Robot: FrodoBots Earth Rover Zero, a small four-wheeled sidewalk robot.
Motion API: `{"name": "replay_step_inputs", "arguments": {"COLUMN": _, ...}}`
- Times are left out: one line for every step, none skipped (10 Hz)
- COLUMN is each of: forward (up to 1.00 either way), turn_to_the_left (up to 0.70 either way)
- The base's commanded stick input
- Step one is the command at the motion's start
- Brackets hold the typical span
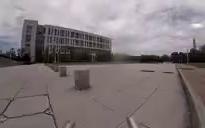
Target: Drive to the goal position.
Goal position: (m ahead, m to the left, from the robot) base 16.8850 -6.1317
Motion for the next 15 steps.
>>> {"name": "replay_step_inputs", "arguments": {"forward": 1.0, "turn_to_the_left": -0.4}}
{"name": "replay_step_inputs", "arguments": {"forward": 1.0, "turn_to_the_left": -0.4}}
{"name": "replay_step_inputs", "arguments": {"forward": 1.0, "turn_to_the_left": -0.4}}
{"name": "replay_step_inputs", "arguments": {"forward": 1.0, "turn_to_the_left": -0.4}}
{"name": "replay_step_inputs", "arguments": {"forward": 1.0, "turn_to_the_left": -0.4}}
{"name": "replay_step_inputs", "arguments": {"forward": 1.0, "turn_to_the_left": -0.4}}
{"name": "replay_step_inputs", "arguments": {"forward": 1.0, "turn_to_the_left": -0.25}}
{"name": "replay_step_inputs", "arguments": {"forward": 1.0, "turn_to_the_left": -0.01}}
{"name": "replay_step_inputs", "arguments": {"forward": 1.0, "turn_to_the_left": 0.0}}
{"name": "replay_step_inputs", "arguments": {"forward": 1.0, "turn_to_the_left": 0.0}}
{"name": "replay_step_inputs", "arguments": {"forward": 1.0, "turn_to_the_left": 0.0}}
{"name": "replay_step_inputs", "arguments": {"forward": 1.0, "turn_to_the_left": 0.0}}
{"name": "replay_step_inputs", "arguments": {"forward": 1.0, "turn_to_the_left": 0.0}}
{"name": "replay_step_inputs", "arguments": {"forward": 1.0, "turn_to_the_left": 0.0}}
{"name": "replay_step_inputs", "arguments": {"forward": 1.0, "turn_to_the_left": 0.0}}
